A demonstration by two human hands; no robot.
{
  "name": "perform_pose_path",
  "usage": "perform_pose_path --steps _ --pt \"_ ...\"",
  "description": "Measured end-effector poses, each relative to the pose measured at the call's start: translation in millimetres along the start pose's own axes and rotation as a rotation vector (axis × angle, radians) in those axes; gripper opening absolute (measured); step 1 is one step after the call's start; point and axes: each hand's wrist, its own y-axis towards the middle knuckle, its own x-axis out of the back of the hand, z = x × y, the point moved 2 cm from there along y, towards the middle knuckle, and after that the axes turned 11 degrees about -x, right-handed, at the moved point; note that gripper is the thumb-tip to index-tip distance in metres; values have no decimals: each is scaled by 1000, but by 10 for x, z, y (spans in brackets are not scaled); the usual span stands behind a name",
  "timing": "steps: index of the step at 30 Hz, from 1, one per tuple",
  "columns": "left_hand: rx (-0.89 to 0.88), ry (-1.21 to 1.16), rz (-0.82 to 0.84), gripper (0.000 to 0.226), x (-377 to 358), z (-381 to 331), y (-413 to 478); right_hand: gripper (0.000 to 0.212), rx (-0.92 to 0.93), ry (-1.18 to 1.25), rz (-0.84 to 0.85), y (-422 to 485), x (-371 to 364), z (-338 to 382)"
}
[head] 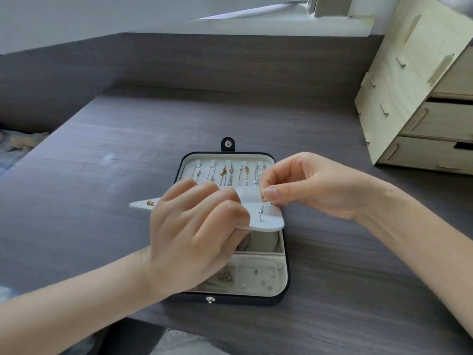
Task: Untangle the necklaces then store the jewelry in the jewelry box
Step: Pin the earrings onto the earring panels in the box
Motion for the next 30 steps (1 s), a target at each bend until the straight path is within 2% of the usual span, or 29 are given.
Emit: perform_pose_path --steps 4,15,30 --pt "-2 -4 7 33 7 -11 -27 15 12 -24 34 -21 -53 28" --pt "-11 2 -10 26 16 -25 -31 8 -10 -37 -3 -17 -41 0" --pt "-19 14 -3 23 7 -17 -42 12 -15 -32 27 -7 -57 -11"
